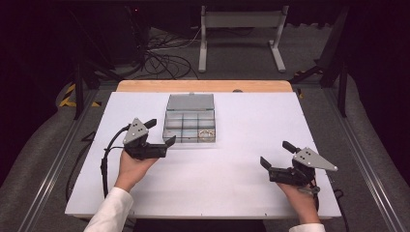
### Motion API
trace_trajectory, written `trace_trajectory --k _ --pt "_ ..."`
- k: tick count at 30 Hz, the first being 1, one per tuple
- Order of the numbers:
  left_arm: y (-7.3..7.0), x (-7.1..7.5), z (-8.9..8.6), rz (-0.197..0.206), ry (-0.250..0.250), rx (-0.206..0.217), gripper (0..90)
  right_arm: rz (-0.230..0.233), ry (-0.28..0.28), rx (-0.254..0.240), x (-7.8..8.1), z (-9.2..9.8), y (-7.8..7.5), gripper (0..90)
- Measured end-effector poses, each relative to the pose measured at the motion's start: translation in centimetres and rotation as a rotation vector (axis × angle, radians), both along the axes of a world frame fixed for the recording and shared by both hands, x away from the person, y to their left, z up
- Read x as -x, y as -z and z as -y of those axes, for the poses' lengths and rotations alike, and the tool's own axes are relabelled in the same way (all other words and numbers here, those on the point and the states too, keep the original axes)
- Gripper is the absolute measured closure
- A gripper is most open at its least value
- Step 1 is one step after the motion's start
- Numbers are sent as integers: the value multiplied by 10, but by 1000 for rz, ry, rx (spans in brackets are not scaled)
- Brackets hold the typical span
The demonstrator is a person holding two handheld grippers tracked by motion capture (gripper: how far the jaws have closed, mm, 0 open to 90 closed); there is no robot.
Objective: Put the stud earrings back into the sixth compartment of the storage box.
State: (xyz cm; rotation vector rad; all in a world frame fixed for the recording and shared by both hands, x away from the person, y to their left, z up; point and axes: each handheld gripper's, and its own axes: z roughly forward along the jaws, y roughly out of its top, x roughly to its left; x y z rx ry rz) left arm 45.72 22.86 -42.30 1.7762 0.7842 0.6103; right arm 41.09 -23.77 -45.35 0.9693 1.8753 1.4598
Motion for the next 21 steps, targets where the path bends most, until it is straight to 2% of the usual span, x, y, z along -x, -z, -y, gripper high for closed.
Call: trace_trajectory --k 6,16,21 --pt "2 8 -13 9 -6 42 74 20 -20 -18 1 0 0 21" --pt "8 19 -30 23 -16 57 71 26 -32 -21 2 0 0 6" --pt "13 26 -37 33 -20 48 68 25 -35 -21 2 0 0 3"
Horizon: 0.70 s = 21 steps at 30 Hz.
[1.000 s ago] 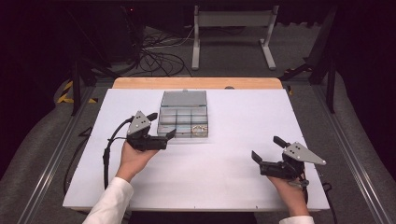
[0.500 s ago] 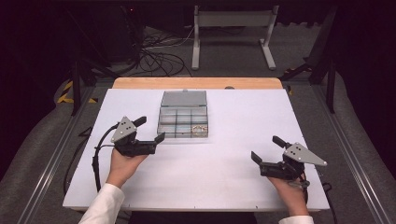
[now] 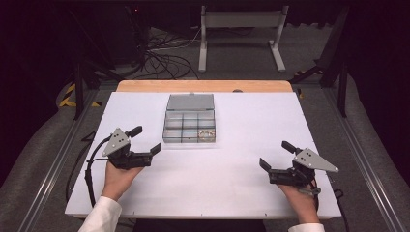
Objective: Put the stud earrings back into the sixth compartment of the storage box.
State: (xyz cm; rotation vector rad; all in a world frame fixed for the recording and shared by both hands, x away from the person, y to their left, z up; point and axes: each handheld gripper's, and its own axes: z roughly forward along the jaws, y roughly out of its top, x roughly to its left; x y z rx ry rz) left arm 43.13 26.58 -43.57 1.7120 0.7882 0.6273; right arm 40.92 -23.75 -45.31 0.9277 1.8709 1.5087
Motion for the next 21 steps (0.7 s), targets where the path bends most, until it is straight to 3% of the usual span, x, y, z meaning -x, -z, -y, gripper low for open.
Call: trace_trajectory --k 21 --pt "9 20 -29 10 -28 33 53 9 -8 -9 1 2 -1 0"
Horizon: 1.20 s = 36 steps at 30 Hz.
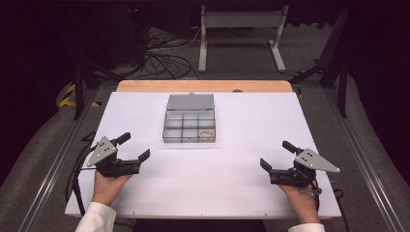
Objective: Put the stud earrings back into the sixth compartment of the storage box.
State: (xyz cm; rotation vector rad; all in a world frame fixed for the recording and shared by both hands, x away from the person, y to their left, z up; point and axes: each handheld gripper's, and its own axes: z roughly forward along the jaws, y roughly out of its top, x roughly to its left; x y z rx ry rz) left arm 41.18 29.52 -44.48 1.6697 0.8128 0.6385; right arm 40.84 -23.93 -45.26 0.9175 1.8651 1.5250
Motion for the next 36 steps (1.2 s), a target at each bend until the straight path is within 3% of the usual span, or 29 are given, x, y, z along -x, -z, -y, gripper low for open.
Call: trace_trajectory --k 4,10,19,36 --pt "1 2 -6 4 -5 -17 51 3 -6 1 0 0 2 0" --pt "4 5 -14 1 -4 -7 51 4 -3 -1 -2 1 3 0" --pt "6 9 -13 8 0 -29 47 16 -5 2 0 2 4 1" --pt "11 10 -19 -6 -9 -11 42 16 5 -14 1 6 5 1"
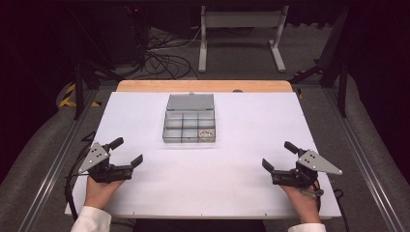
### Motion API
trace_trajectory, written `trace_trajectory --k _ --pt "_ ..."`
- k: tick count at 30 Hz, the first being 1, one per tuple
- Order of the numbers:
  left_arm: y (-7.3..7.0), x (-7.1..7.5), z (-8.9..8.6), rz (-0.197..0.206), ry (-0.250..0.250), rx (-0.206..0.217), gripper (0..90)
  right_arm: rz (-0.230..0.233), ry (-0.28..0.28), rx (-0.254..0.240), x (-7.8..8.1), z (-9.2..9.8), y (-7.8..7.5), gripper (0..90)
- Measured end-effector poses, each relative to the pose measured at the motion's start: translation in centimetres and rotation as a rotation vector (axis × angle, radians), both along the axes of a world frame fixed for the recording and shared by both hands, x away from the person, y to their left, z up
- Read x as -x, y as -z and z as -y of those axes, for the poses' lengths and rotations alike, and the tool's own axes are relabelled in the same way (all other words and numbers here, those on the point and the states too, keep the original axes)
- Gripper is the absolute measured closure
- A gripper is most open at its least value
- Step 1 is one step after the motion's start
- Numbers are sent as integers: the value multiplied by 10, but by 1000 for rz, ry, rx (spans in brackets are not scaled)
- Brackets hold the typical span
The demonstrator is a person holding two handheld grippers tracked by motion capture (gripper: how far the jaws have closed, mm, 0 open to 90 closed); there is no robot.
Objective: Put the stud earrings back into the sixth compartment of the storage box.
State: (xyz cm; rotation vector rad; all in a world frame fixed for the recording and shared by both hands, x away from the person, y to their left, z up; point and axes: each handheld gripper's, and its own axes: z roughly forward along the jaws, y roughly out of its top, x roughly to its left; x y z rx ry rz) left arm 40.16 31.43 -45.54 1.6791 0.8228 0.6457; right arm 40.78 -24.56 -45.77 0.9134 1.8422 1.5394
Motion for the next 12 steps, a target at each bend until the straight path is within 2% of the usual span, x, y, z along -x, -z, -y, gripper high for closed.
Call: trace_trajectory --k 10,12 --pt "-1 0 -5 -9 -9 11 43 -11 1 -7 -1 -1 2 0" --pt "0 0 -5 -12 -10 8 43 -25 5 2 -3 -1 2 0"
